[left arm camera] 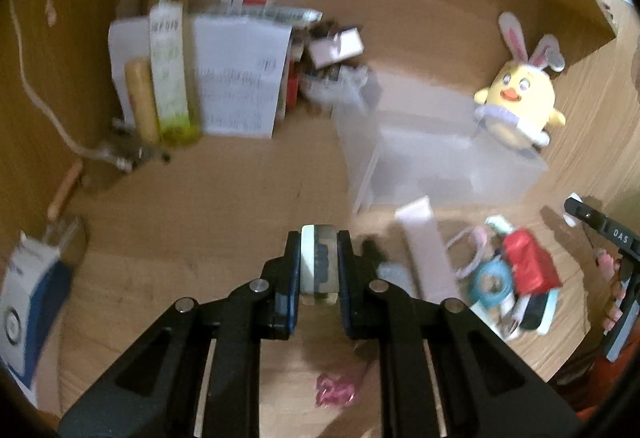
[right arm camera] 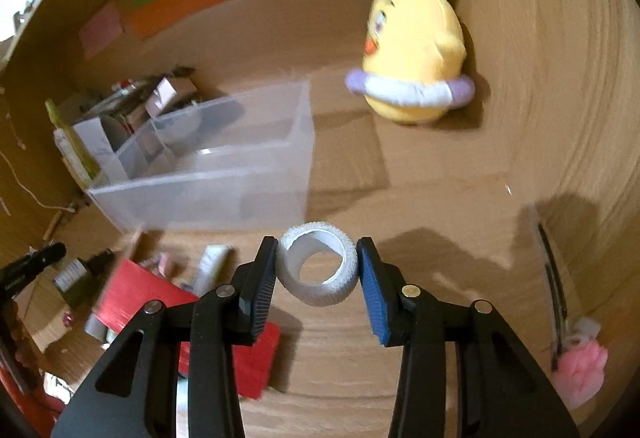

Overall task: Organize objects
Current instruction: 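Drop the tape roll into the box with the right gripper while the left drops an item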

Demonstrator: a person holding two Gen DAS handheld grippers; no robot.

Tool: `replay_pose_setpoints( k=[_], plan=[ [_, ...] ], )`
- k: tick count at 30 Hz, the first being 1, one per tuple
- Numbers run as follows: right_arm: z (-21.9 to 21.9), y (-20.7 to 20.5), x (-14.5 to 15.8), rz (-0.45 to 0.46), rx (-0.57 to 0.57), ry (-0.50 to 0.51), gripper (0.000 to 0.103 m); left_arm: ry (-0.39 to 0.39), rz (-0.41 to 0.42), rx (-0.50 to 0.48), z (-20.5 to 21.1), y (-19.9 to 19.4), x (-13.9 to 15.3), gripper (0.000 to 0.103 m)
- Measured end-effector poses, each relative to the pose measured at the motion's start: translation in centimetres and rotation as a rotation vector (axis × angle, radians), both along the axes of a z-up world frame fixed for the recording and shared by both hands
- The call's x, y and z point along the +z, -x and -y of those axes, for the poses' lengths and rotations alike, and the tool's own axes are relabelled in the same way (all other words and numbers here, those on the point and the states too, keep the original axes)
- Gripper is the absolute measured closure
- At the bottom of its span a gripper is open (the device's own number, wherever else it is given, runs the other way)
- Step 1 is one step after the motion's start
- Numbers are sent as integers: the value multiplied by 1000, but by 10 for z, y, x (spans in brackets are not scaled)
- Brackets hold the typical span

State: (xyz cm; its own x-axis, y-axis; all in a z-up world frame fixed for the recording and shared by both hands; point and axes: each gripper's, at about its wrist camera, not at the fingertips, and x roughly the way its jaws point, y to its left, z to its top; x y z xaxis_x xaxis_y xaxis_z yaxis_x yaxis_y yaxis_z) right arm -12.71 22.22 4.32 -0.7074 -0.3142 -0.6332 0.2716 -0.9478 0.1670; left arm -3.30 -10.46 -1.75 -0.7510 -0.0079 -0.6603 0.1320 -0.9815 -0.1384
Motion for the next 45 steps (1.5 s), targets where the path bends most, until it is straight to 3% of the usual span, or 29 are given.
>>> replay_pose_setpoints(
  k=[7, 13, 18, 26, 34, 39, 45],
  plan=[
    [24, 8, 36, -104, 80, 13, 66, 35, -84, -51, -19, 24, 42, 87],
    [45, 18, 57, -142, 141, 39, 66, 27, -128, -104, -35, 51, 67, 87],
    [62, 39, 67, -129, 182, 46, 66, 7, -115, -138, -48, 79, 78, 87],
    [86, 82, 55, -58, 205, -35, 66, 11, -9, -172, -61, 123, 60, 87],
    [106, 120, 18, 81, 244, -118, 66, 28, 157, -198, -70, 168, 20, 87],
    [115, 133, 2, 134, 263, -151, 66, 87, 208, -215, -81, 180, 6, 87],
    [128, 135, -6, 149, 283, -204, 66, 93, 255, -242, -87, 187, -3, 87]
  ],
)
